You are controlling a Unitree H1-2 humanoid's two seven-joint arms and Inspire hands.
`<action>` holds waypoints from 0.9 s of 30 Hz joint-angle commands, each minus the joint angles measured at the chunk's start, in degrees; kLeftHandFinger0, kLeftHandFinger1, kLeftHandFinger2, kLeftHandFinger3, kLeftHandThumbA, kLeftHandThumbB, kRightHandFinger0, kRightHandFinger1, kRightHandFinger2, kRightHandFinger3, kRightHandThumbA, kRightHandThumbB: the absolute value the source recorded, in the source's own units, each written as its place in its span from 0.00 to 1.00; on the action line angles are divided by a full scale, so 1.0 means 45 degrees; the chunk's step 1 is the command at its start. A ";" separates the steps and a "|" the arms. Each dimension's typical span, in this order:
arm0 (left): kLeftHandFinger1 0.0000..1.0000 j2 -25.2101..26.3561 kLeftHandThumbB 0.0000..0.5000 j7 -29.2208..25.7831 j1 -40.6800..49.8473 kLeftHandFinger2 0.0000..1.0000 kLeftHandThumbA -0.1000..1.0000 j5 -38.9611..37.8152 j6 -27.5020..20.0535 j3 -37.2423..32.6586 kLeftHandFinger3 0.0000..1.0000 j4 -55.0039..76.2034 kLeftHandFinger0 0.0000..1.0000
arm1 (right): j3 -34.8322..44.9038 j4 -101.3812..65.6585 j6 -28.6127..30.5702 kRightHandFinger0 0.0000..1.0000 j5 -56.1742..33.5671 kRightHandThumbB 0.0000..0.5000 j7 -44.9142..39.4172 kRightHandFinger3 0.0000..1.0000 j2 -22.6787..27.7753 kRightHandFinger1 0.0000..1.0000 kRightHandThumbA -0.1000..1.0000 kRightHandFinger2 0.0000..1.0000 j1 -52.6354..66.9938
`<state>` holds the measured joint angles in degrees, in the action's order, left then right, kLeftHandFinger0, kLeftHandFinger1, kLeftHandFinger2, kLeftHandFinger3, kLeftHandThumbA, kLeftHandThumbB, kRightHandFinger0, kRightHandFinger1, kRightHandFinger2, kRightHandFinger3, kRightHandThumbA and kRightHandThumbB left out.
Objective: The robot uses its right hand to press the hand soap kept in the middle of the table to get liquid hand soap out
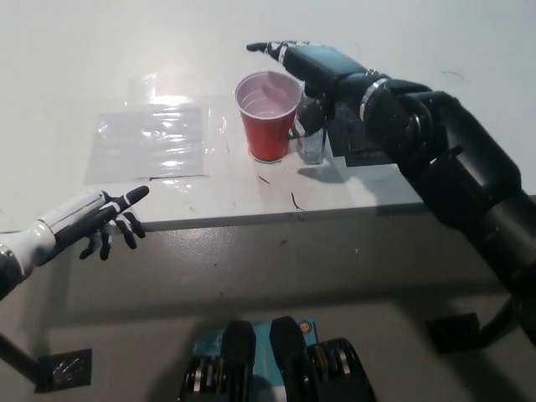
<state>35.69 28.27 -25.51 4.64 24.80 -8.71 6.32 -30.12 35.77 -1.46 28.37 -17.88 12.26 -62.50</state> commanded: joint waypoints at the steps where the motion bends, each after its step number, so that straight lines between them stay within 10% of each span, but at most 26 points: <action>1: 0.20 0.0508 0.36 0.0211 -0.0490 0.40 1.00 0.0115 0.0045 0.0140 0.64 0.0338 0.11 | 0.0297 0.0308 0.0418 1.00 0.0131 0.86 0.0342 1.00 -0.0040 1.00 1.00 1.00 -0.0156; 13: 0.21 0.0592 0.38 0.0270 -0.0713 0.40 1.00 0.0147 -0.0076 0.0186 0.65 0.0279 0.14 | -0.0020 0.0488 0.1150 1.00 0.0745 0.92 0.0242 1.00 0.0604 1.00 1.00 1.00 0.0502; 21: 0.22 0.0556 0.41 0.0244 -0.0855 0.42 1.00 0.0160 0.0005 0.0179 0.66 0.0303 0.14 | 0.0023 0.1068 0.1899 1.00 0.0802 0.74 0.0706 1.00 0.0522 1.00 1.00 1.00 0.0984; 27: 0.22 0.0586 0.41 0.0248 -0.0957 0.40 1.00 0.0231 0.0062 0.0187 0.64 0.0329 0.15 | -0.0329 0.1000 0.1581 1.00 0.1159 0.85 0.0447 1.00 0.0462 1.00 1.00 1.00 0.1227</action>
<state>36.17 28.77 -27.26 5.08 24.78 -8.67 6.35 -30.03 38.76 6.33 32.08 -13.03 14.16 -59.58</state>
